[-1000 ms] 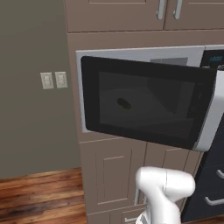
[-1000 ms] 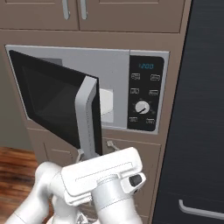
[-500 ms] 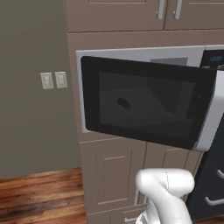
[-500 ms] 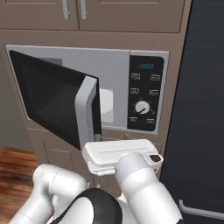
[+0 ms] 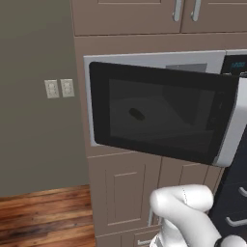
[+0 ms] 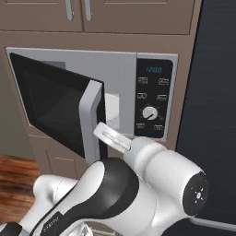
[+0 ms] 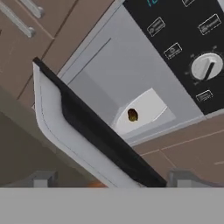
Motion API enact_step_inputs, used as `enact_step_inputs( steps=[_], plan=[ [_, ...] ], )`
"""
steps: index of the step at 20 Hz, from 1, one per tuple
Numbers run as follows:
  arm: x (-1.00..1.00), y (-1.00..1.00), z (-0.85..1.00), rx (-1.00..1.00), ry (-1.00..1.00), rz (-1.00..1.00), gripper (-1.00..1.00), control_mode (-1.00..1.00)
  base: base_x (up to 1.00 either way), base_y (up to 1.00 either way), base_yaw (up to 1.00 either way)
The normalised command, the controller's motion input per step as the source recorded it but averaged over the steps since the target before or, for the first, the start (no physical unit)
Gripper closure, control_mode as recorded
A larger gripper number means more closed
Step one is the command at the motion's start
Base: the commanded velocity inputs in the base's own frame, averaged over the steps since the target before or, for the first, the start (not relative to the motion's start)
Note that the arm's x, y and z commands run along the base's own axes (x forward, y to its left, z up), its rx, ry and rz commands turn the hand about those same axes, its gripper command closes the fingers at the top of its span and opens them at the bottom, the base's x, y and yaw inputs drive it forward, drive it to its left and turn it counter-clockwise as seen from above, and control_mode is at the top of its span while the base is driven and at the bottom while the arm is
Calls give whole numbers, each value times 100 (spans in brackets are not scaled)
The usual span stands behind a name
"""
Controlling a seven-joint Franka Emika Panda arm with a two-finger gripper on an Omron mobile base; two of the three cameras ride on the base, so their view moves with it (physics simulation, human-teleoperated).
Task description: Open the microwave door.
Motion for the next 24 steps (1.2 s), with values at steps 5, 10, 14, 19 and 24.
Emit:
enact_step_inputs(
  steps=[5, 10, 14, 19, 24],
  plan=[
    [0, 1, -19, 19, 7, 0, -100, -100, 0, 0, 0],
    [11, -4, 0, 25, 14, 0, -100, -100, 0, 0, 0],
    [29, 0, 0, 19, 32, 0, -100, -100, 0, 0, 0],
    [13, 1, -6, 10, 17, 0, -100, -100, 0, 0, 0],
    [33, 1, -15, 18, 12, 2, -100, -100, 0, 0, 0]
  ],
)
